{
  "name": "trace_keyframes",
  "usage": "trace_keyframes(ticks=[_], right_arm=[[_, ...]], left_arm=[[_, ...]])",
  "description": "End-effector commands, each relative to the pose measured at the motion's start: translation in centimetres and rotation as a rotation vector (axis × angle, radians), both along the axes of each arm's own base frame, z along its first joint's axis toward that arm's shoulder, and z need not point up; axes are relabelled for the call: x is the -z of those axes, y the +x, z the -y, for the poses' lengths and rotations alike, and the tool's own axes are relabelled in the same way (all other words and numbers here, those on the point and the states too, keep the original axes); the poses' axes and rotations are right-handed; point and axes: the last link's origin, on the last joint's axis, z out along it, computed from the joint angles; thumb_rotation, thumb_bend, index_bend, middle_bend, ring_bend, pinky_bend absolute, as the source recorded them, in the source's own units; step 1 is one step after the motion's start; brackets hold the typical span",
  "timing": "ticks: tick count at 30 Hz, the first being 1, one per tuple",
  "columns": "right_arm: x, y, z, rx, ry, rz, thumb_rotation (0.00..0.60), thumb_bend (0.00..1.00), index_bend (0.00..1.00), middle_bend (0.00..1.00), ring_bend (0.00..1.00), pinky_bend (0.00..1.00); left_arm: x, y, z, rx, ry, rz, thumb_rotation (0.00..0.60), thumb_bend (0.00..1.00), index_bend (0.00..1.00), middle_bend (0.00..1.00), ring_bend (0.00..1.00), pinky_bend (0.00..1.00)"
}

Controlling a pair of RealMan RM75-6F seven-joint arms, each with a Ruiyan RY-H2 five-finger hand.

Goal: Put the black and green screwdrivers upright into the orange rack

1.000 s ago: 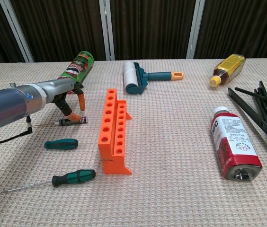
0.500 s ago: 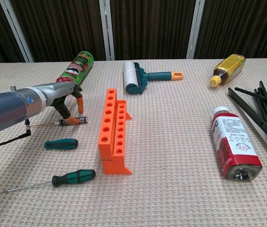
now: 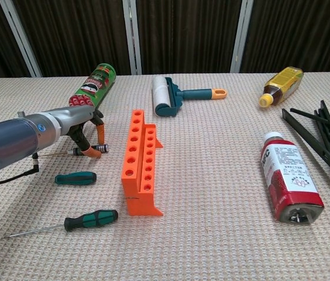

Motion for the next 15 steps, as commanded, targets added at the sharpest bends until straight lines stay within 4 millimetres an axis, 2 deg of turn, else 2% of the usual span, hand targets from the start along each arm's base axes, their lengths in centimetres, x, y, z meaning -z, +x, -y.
trace_keyframes(ticks=[1,9,15], right_arm=[[0.01,-0.01,0.0,0.001,0.001,0.0,0.6,0.0,0.01,0.04,0.0,0.0],[0.12,0.04,0.05,0.001,0.004,0.001,0.6,0.0,0.01,0.04,0.0,0.0],[0.05,0.01,-0.03,0.005,0.001,-0.001,0.6,0.0,0.01,0.04,0.0,0.0]], left_arm=[[-0.09,-0.07,-0.11,-0.003,0.004,0.0,0.6,0.28,0.49,0.03,0.0,0.0],[-0.04,-0.19,-0.17,-0.006,0.016,0.005,0.6,0.36,0.57,0.07,0.0,0.0],[0.07,-0.29,-0.28,-0.009,0.022,0.003,0.6,0.38,0.57,0.07,0.0,0.0]])
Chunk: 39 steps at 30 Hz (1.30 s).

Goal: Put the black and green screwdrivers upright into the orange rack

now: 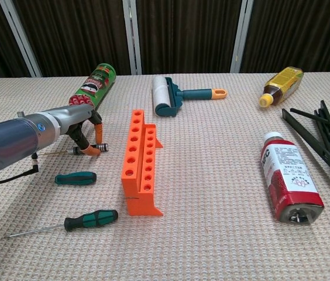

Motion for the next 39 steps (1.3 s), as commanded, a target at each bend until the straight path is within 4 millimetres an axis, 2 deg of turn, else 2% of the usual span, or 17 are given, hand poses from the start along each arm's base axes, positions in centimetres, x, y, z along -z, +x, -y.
trace_keyframes(ticks=[1,9,13,16,19,25,31,39], right_arm=[[0.0,0.0,0.0,0.002,-0.001,0.0,0.6,0.0,0.01,0.04,0.0,0.0],[-0.1,0.1,-0.1,-0.003,-0.003,-0.001,0.6,0.0,0.01,0.04,0.0,0.0],[-0.1,0.1,-0.2,-0.005,-0.001,0.003,0.6,0.0,0.01,0.04,0.0,0.0],[0.0,0.1,-0.2,-0.009,0.0,0.005,0.6,0.0,0.01,0.04,0.0,0.0],[0.0,0.1,-0.1,-0.012,0.001,0.008,0.6,0.0,0.01,0.04,0.0,0.0],[0.0,0.0,-0.1,-0.012,0.0,0.009,0.6,0.0,0.01,0.04,0.0,0.0],[0.0,-0.1,0.0,-0.009,0.004,0.011,0.6,0.0,0.01,0.04,0.0,0.0],[0.2,-0.3,0.1,-0.004,0.005,0.017,0.6,0.0,0.01,0.04,0.0,0.0]], left_arm=[[0.0,0.0,0.0,-0.001,0.004,-0.004,0.6,0.38,0.57,0.07,0.0,0.0],[-1.4,0.8,-0.4,-0.033,0.039,0.131,0.6,0.41,0.58,0.08,0.0,0.0],[-3.6,2.0,-0.5,-0.11,0.055,0.375,0.6,0.42,0.58,0.11,0.0,0.0],[-6.1,2.9,-0.5,-0.167,0.06,0.604,0.6,0.44,0.57,0.12,0.0,0.0],[-9.3,4.1,-0.3,-0.24,0.071,0.952,0.6,0.46,0.57,0.13,0.0,0.0],[-11.5,4.2,0.1,-0.24,0.066,1.156,0.6,0.47,0.59,0.14,0.0,0.0],[-12.7,4.8,0.5,-0.177,0.079,1.279,0.6,0.48,0.61,0.16,0.0,0.01],[-10.9,7.4,2.1,-0.052,-0.01,1.327,0.6,0.49,0.61,0.17,0.0,0.04]])
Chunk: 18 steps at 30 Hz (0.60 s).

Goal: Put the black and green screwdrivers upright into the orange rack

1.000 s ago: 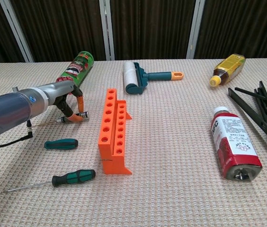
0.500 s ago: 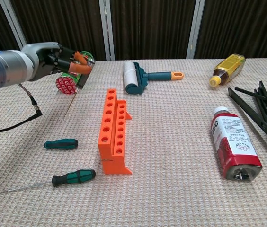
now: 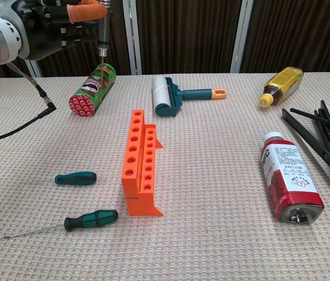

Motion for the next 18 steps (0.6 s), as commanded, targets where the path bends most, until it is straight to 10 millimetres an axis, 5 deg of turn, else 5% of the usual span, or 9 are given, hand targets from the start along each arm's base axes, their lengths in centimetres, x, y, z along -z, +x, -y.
trace_keyframes(ticks=[1,18], right_arm=[[-0.1,-0.1,0.0,0.003,-0.002,0.0,0.6,0.0,0.01,0.04,0.0,0.0],[-0.2,-0.4,0.0,0.017,-0.004,0.001,0.6,0.0,0.01,0.04,0.0,0.0]], left_arm=[[1.2,1.1,0.9,0.053,-0.011,0.045,0.6,0.5,0.61,0.17,0.0,0.04],[3.7,0.8,0.3,0.039,-0.117,0.166,0.6,0.5,0.63,0.19,0.0,0.06]])
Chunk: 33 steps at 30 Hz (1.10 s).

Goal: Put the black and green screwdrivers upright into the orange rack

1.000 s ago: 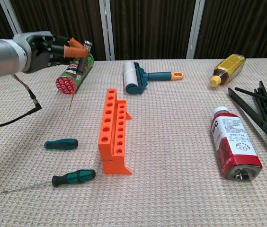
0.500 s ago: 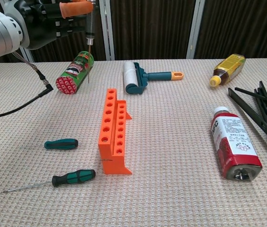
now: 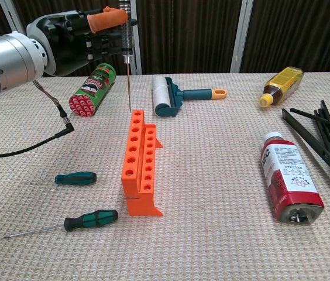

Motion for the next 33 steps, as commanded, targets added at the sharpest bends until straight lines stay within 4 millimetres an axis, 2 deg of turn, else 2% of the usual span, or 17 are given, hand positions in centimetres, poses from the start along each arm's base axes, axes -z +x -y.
trace_keyframes(ticks=[1,18,33], right_arm=[[0.0,0.0,0.0,0.001,0.001,0.001,0.6,0.0,0.01,0.04,0.0,0.0],[0.1,-0.3,0.2,0.014,0.003,0.0,0.6,0.0,0.01,0.04,0.0,0.0],[0.1,-0.3,0.2,0.017,0.005,-0.002,0.6,0.0,0.01,0.04,0.0,0.0]], left_arm=[[0.7,-0.2,-0.1,0.015,-0.012,-0.013,0.6,0.5,0.63,0.19,0.0,0.06],[2.1,-0.6,-0.3,0.054,0.01,-0.032,0.6,0.48,0.64,0.2,0.0,0.05],[2.3,-0.4,0.1,0.087,0.006,-0.045,0.6,0.47,0.64,0.2,0.0,0.05]])
